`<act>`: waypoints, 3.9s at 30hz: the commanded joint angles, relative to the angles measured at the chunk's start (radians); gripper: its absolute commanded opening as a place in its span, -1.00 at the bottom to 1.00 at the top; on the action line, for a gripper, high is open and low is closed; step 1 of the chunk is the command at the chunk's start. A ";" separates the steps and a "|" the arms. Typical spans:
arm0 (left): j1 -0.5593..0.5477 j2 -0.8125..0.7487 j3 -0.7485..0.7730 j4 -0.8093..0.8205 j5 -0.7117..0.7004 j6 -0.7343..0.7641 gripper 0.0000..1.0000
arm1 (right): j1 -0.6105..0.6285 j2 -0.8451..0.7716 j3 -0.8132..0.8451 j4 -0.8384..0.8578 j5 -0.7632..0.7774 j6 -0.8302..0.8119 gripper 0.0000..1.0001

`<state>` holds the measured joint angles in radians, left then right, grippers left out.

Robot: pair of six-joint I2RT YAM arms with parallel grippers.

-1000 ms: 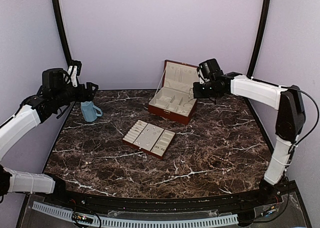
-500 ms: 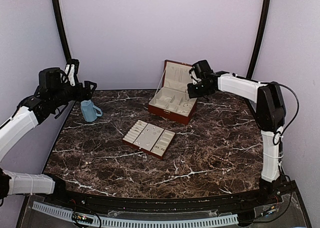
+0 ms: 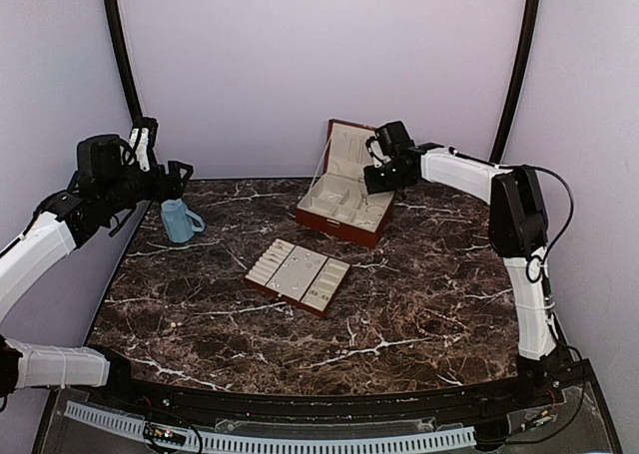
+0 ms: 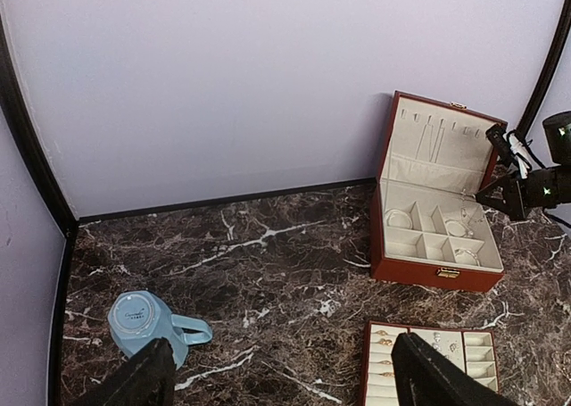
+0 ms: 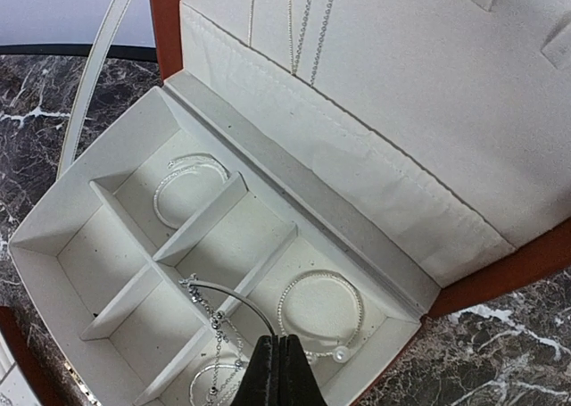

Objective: Organize the mixed jewelry
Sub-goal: Place the bracelet in the bracelet compartment.

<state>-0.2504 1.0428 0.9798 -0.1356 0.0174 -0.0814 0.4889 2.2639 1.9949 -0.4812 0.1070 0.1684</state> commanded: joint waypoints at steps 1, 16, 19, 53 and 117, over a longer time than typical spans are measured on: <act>0.005 -0.016 -0.012 0.018 -0.001 0.011 0.74 | -0.015 0.054 0.067 0.018 -0.009 0.006 -1.00; 0.005 -0.019 -0.011 0.018 -0.004 0.012 0.74 | -0.021 0.120 0.138 0.034 -0.044 0.065 -1.00; 0.005 -0.018 -0.012 0.018 -0.004 0.012 0.74 | -0.021 0.120 0.146 0.050 -0.058 0.072 -1.00; 0.005 0.001 -0.011 0.016 0.001 0.011 0.74 | -0.034 0.257 0.251 0.082 -0.159 0.080 -1.00; 0.005 0.002 -0.011 0.014 -0.004 0.016 0.74 | -0.043 0.228 0.187 0.128 -0.165 0.129 -1.00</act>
<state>-0.2504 1.0489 0.9787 -0.1360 0.0166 -0.0799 0.4530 2.5103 2.1723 -0.3626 -0.0666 0.2897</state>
